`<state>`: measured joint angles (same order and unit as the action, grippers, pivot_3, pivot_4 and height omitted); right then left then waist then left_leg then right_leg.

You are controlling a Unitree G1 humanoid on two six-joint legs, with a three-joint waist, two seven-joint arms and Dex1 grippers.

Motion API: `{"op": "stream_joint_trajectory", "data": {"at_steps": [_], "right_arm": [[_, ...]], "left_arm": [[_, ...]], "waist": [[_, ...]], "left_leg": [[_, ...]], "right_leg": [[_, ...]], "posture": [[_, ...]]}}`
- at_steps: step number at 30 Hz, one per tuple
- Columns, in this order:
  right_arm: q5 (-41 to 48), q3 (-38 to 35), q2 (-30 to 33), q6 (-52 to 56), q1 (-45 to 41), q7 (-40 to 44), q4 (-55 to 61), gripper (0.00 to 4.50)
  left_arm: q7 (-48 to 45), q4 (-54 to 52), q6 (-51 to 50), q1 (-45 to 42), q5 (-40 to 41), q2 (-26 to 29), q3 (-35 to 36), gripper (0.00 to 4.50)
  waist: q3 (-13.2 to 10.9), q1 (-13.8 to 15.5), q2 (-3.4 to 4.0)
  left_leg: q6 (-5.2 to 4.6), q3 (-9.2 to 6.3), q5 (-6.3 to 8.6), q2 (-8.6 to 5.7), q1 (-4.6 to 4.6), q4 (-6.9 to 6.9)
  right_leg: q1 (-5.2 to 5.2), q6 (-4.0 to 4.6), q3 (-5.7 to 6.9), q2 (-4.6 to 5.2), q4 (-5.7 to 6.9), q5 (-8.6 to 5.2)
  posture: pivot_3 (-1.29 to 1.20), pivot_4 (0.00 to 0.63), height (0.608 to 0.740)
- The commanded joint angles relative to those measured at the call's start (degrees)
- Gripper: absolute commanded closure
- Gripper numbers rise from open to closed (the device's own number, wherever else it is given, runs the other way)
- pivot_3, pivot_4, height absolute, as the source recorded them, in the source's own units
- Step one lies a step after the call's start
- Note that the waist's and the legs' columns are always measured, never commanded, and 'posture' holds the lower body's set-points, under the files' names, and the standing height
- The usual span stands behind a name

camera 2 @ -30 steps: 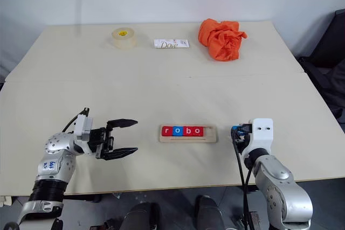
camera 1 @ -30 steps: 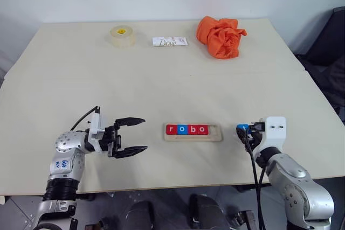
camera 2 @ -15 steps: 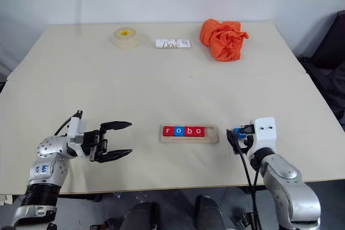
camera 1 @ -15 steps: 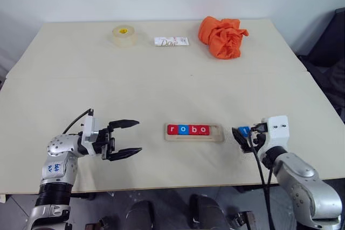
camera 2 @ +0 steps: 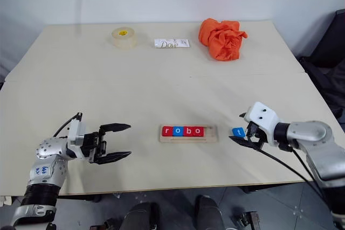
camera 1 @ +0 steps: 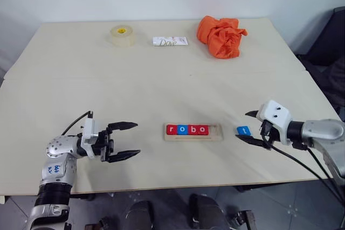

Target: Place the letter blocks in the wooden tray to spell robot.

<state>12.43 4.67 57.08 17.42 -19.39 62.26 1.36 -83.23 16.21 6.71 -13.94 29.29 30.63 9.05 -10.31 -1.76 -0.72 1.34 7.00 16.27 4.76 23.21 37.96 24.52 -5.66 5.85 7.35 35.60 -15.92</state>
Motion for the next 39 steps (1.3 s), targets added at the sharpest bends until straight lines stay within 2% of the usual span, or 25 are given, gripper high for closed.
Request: {"op": "stream_joint_trajectory", "data": {"at_steps": [1, 5, 9, 12, 17, 20, 23, 30, 34, 39], "right_arm": [[-5.29, 4.32, 1.61, -9.3, -5.34, 8.09, -9.26, 0.05], [-10.57, 9.09, -0.21, -17.9, -12.66, 13.23, -21.43, 0.05], [-12.77, 11.09, -2.41, -22.11, -17.04, 15.87, -29.08, 0.05], [-13.71, 11.66, -3.45, -23.06, -18.71, 17.5, -32.13, 0.61], [-14.52, 11.84, -4.06, -23.25, -19.56, 19.04, -33.44, 2.26], [-14.46, 11.45, -4.17, -22.58, -19.94, 19.14, -33.01, 3.03], [-12.87, 10.06, -4.53, -19.72, -20.54, 19.12, -30.53, 3.03], [-5.22, 6.12, -5.24, 2.64, -21.15, 18.61, -11.09, 3.03], [-6.93, 9.88, -4.7, 15.12, -22.09, 17.79, -1.91, 3.03], [-7.65, 12.76, -6.39, 18.64, -23.13, 16.58, 1.69, 3.03]], "left_arm": [[0.29, -2.78, 0.74, 2.35, 0.97, 0.35, 0.83, 0.0], [2.13, -6.16, 0.59, 5.31, 1.39, 0.36, 1.65, 0.0], [3.94, -10.07, -0.01, 8.51, 1.86, 0.26, 2.19, 0.0], [5.39, -12.39, -0.36, 10.58, 2.15, 0.24, 2.54, 0.0], [6.77, -13.98, -0.72, 11.86, 2.34, 0.3, 2.66, 0.0], [7.33, -14.13, -0.82, 11.63, 2.26, 0.12, 2.33, 0.0], [7.44, -13.75, -0.86, 11.11, 2.24, 0.02, 2.07, 0.0], [6.49, -10.74, -0.37, 8.18, 1.77, -0.37, 1.15, 0.0], [6.18, -8.77, 0.14, 5.98, 1.3, -1.0, 0.52, 0.0], [6.2, -7.65, 0.73, 4.91, 1.01, -1.47, 0.0, 0.0]], "waist": [[0.0, 0.04, 0.0], [0.0, 0.08, 0.0], [0.0, 0.14, -0.01], [0.04, 0.12, -0.07], [0.04, 0.12, -0.07], [0.04, 0.12, -0.07], [0.04, 0.14, -0.07], [-0.03, 0.16, 0.12], [-0.03, 0.22, 0.12], [-0.03, 0.21, 0.12]], "left_leg": [[0.0, 0.0, 0.0, 0.0, 0.0, 0.0], [0.02, 0.04, -0.01, 0.0, -0.01, 0.03], [0.03, 0.03, -0.01, 0.01, -0.04, 0.11], [0.04, 0.01, -0.01, 0.01, -0.06, 0.14], [0.05, 0.02, -0.03, 0.02, -0.11, 0.18], [0.05, 0.02, -0.05, 0.02, -0.11, 0.2], [0.06, 0.01, -0.07, 0.02, -0.11, 0.2], [0.1, 0.04, -0.1, 0.05, -0.03, 0.15], [0.11, 0.02, -0.08, 0.05, -0.01, 0.12], [0.08, 0.02, -0.05, 0.04, 0.02, 0.13]], "right_leg": [[0.01, 0.0, 0.0, 0.01, 0.01, 0.0], [0.0, 0.0, 0.0, 0.02, 0.0, 0.0], [-0.06, -0.03, 0.0, 0.04, 0.01, 0.02], [-0.09, -0.02, 0.0, 0.05, 0.02, 0.03], [-0.12, 0.04, 0.0, 0.06, 0.04, 0.13], [-0.12, 0.07, 0.0, 0.06, 0.04, 0.18], [-0.12, 0.07, 0.0, 0.07, 0.05, 0.2], [0.07, 0.14, -0.01, 0.04, 0.17, 0.17], [0.08, 0.17, 0.01, 0.04, 0.14, 0.15], [0.07, 0.17, 0.01, 0.06, 0.09, 0.15]], "posture": [[0.0, 0.15, 0.74], [0.0, 0.15, 0.74], [0.0, 0.15, 0.74], [0.0, 0.15, 0.74], [0.0, 0.15, 0.74], [0.0, 0.15, 0.74], [0.0, 0.15, 0.74], [0.0, 0.15, 0.74], [0.0, 0.15, 0.74], [0.0, 0.15, 0.74]]}}
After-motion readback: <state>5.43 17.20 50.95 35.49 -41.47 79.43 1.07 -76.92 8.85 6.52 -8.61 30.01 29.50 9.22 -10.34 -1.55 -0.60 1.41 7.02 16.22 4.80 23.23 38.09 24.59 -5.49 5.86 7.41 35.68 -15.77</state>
